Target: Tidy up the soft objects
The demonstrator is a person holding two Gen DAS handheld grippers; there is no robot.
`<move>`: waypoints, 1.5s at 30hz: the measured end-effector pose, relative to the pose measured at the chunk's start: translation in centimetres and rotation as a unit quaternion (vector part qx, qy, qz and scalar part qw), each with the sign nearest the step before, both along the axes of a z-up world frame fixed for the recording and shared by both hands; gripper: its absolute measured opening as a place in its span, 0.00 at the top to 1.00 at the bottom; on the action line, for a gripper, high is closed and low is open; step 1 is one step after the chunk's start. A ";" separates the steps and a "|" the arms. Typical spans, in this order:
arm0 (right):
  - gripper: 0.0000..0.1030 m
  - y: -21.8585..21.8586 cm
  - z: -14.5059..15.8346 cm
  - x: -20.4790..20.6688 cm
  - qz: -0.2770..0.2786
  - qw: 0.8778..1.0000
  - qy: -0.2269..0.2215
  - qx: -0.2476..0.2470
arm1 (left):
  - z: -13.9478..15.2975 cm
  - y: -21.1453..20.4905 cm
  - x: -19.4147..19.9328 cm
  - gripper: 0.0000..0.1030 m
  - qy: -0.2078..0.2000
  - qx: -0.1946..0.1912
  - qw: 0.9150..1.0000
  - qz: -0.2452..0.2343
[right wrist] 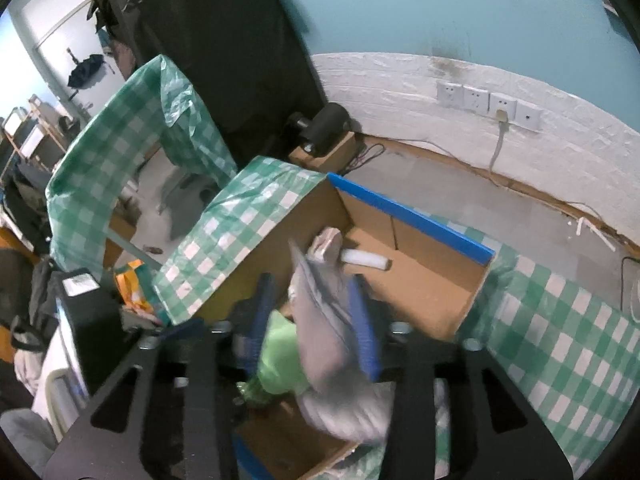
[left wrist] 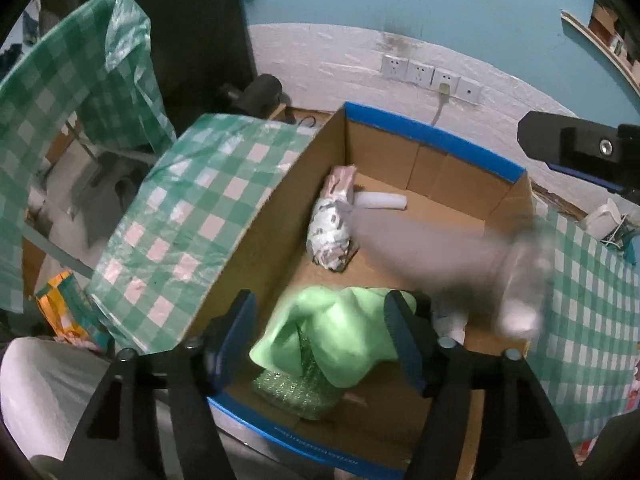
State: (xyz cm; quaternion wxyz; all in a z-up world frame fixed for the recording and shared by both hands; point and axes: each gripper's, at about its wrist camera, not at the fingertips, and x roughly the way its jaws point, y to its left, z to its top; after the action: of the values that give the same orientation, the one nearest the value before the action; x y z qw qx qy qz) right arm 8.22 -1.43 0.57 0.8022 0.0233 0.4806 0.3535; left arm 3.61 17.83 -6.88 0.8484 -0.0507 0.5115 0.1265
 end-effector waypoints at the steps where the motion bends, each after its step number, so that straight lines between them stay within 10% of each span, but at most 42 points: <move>1: 0.52 -0.2 0.1 -0.1 -0.001 1.000 -0.003 0.000 | 0.3 0.0 0.0 0.31 0.000 0.001 1.000 0.000; 45: 0.33 -12.4 7.2 -8.1 -0.109 0.989 -0.083 -0.054 | 9.7 -6.3 -4.9 0.01 -0.078 0.022 0.992 -0.092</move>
State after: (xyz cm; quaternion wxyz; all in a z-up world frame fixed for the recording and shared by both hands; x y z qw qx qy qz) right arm 0.12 -13.82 7.80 0.8730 0.0024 0.4255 0.2384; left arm -1.29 11.52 2.87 0.8947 0.0054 0.4434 0.0544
